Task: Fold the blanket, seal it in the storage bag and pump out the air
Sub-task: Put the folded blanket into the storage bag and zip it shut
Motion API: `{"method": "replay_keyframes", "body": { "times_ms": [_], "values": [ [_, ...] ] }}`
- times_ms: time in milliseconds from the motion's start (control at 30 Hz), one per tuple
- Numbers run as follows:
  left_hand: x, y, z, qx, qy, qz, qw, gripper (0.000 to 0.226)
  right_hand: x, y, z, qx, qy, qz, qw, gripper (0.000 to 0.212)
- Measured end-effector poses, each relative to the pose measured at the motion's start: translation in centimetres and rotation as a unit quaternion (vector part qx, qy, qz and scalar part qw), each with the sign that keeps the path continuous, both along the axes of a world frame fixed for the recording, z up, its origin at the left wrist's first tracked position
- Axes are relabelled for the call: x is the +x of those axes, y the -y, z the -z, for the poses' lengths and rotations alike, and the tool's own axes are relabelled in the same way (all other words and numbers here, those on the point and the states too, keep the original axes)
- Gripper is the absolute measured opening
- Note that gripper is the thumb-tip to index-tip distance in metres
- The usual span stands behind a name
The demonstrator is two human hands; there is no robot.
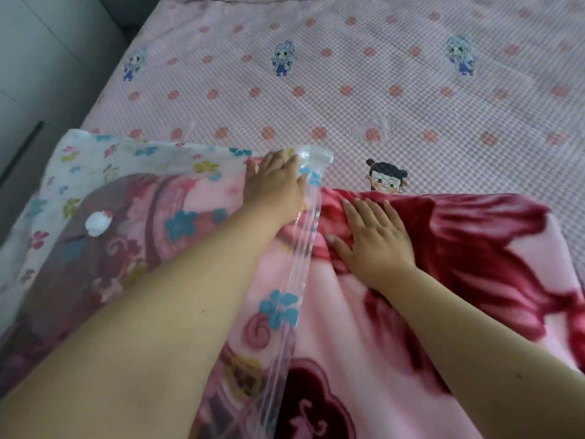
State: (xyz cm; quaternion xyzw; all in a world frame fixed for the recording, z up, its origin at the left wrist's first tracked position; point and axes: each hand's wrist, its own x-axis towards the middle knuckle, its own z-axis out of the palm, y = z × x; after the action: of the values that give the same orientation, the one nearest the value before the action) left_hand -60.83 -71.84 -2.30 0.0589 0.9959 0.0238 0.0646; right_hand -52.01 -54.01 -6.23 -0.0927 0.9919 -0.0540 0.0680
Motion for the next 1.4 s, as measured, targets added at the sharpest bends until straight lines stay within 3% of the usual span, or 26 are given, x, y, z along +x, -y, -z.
{"method": "replay_keyframes", "body": {
  "times_ms": [233, 333, 433, 567, 633, 767, 833, 900, 1033, 1100, 1133, 1300, 1400],
  "values": [
    [12.8, 1.0, -1.3, 0.011, 0.031, -0.114, 0.993, 0.057, 1.5, -0.4, -1.2, 0.009, 0.056, 0.047, 0.997, 0.072],
    [19.2, 1.5, -1.8, 0.021, 0.030, -0.164, 0.986, 0.058, 5.2, 2.1, -3.1, -0.041, 0.069, 0.056, 0.995, 0.068],
    [25.0, 2.2, -1.6, 0.045, 0.017, -0.213, 0.976, 0.058, 11.8, 5.3, -3.9, -0.107, 0.067, -0.028, 0.992, 0.062],
    [33.0, 3.3, -1.2, 0.078, -0.027, -0.313, 0.946, 0.068, 22.0, 6.7, -2.7, -0.083, 0.039, -0.150, 0.984, 0.066],
    [37.4, 3.8, -0.5, 0.086, -0.074, -0.389, 0.914, 0.059, 26.9, 6.2, -1.8, -0.068, 0.043, -0.193, 0.978, 0.069],
    [45.1, 4.0, 2.4, 0.134, -0.134, -0.568, 0.801, 0.056, 33.8, 5.4, -0.2, -0.057, -0.027, -0.251, 0.966, 0.068],
    [47.7, 3.5, 3.6, 0.191, -0.137, -0.645, 0.727, 0.057, 35.8, 5.1, 0.5, -0.053, -0.066, -0.259, 0.962, 0.067],
    [48.9, 2.8, 3.9, 0.280, -0.063, -0.717, 0.635, 0.057, 37.1, 4.8, 1.0, -0.047, -0.098, -0.255, 0.961, 0.067],
    [49.6, 1.6, 7.5, 0.468, 0.052, -0.692, 0.547, 0.047, 37.2, 4.0, 2.3, 0.003, -0.052, -0.247, 0.968, 0.098],
    [49.6, 1.0, 8.6, 0.539, 0.053, -0.669, 0.509, 0.043, 36.7, 3.9, 3.1, 0.021, -0.052, -0.250, 0.967, 0.106],
    [49.6, 0.8, 8.9, 0.550, 0.039, -0.674, 0.491, 0.040, 36.6, 4.0, 3.5, 0.030, -0.057, -0.251, 0.966, 0.105],
    [49.5, 0.0, 8.6, 0.575, 0.003, -0.659, 0.485, 0.035, 35.6, 4.8, 4.8, 0.114, -0.062, -0.264, 0.956, 0.088],
    [49.7, -0.2, 8.1, 0.565, -0.011, -0.653, 0.504, 0.033, 33.6, 6.0, 4.4, 0.131, -0.069, -0.270, 0.951, 0.074]
  ]
}}
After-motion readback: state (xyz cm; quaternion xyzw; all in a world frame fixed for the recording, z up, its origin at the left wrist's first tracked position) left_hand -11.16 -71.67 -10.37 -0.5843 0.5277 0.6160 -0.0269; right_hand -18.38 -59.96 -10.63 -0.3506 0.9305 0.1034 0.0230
